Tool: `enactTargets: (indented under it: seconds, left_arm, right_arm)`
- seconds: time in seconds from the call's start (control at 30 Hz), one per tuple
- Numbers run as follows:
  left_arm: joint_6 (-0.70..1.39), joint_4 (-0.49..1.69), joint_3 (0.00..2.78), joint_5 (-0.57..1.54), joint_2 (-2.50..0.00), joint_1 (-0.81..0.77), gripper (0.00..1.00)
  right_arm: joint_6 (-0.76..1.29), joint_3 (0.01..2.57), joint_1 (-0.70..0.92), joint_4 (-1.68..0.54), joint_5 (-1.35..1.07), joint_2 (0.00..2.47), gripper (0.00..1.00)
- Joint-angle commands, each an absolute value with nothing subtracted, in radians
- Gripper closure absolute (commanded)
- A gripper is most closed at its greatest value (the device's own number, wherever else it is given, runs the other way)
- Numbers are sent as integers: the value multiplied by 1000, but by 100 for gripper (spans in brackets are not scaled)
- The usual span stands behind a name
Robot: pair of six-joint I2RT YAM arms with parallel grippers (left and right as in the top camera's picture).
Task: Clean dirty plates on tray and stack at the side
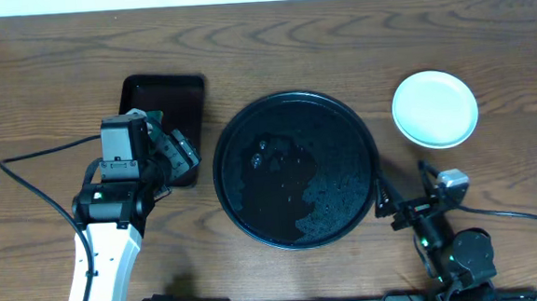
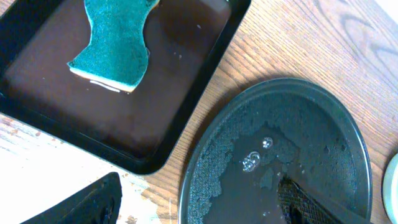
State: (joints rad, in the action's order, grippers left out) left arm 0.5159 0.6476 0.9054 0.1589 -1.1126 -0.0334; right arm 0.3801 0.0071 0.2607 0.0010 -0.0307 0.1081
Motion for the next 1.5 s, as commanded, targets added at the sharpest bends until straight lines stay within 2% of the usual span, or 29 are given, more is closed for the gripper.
enactTargets:
  seconds: [0.0, 0.47, 0.77, 0.97, 1.47]
  left_arm:
    - [501, 648, 902, 168, -1112, -29, 19]
    - [501, 648, 902, 168, -1112, -29, 19]
    - [501, 648, 902, 168, -1112, -29, 19]
    - [501, 648, 902, 168, -1112, -29, 19]
    - [501, 648, 902, 168, -1112, -29, 19]
  right_arm:
    - [365, 6, 188, -71, -31, 54, 1]
    - [241, 6, -48, -75, -27, 5, 1]
    - [-87, 6, -88, -78, -23, 5, 1]
    - [-14, 6, -88, -78, -27, 5, 1]
    - [-12, 6, -88, -75, -27, 5, 1]
